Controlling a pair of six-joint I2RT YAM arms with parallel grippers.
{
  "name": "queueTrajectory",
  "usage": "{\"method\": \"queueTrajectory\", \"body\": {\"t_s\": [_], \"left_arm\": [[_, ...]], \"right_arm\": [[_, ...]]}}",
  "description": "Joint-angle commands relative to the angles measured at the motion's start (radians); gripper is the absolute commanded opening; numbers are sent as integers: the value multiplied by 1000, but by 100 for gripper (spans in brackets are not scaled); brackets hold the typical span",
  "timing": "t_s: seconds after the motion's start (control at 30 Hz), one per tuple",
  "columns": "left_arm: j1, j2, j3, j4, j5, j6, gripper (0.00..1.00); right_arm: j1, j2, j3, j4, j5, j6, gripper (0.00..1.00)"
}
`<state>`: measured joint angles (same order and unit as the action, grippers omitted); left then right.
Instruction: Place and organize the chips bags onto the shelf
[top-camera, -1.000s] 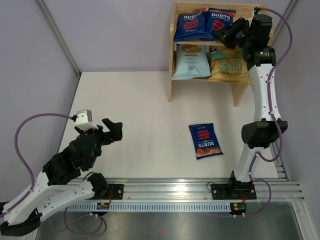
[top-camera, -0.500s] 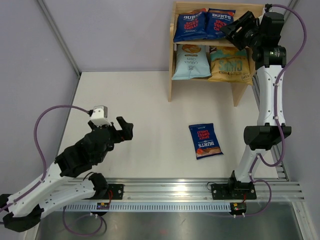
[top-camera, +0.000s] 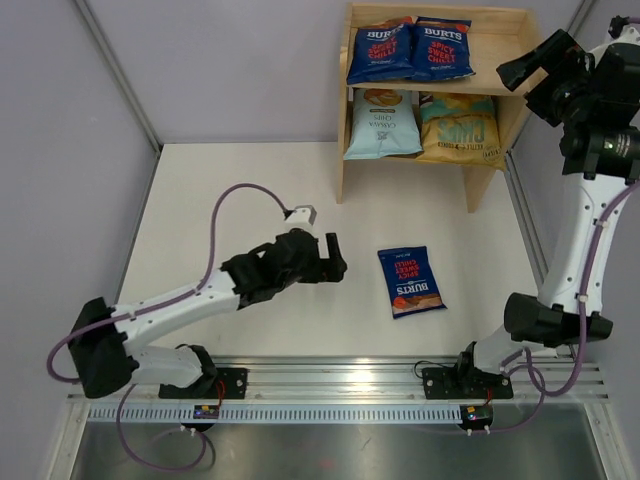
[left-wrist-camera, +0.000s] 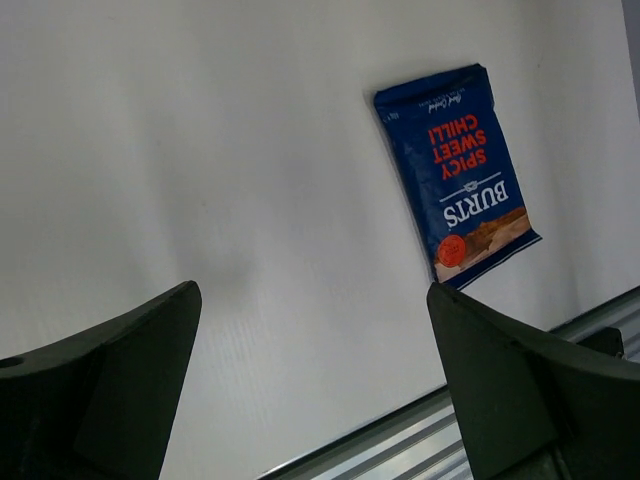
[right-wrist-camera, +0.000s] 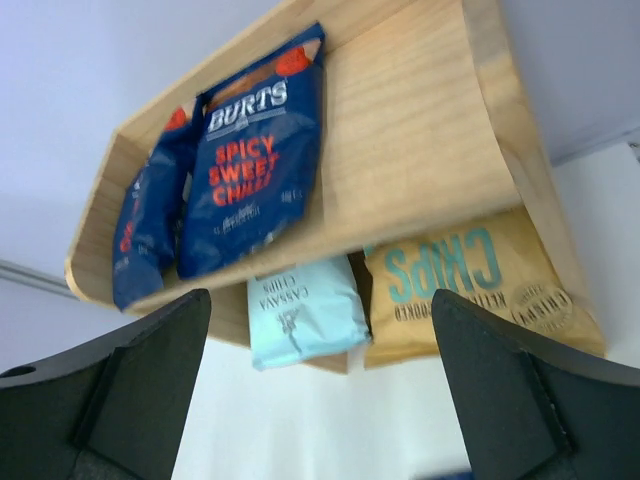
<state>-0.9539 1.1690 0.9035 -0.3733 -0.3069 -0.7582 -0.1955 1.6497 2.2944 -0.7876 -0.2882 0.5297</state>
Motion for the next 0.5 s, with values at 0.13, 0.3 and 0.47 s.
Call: {"method": "queueTrajectory", "body": {"t_s": [0.13, 0.3, 0.47], "left_arm": [[-52, 381, 222, 198, 212, -142, 99], [-60, 569, 380, 165, 200, -191, 99], [-62, 749, 514, 80, 147, -179, 98]], "right_arm": [[-7, -477, -634, 188, -196, -50, 99], [-7, -766, -1085, 501, -368, 217, 99], [-7, -895, -1245, 530, -416, 283, 99]]}}
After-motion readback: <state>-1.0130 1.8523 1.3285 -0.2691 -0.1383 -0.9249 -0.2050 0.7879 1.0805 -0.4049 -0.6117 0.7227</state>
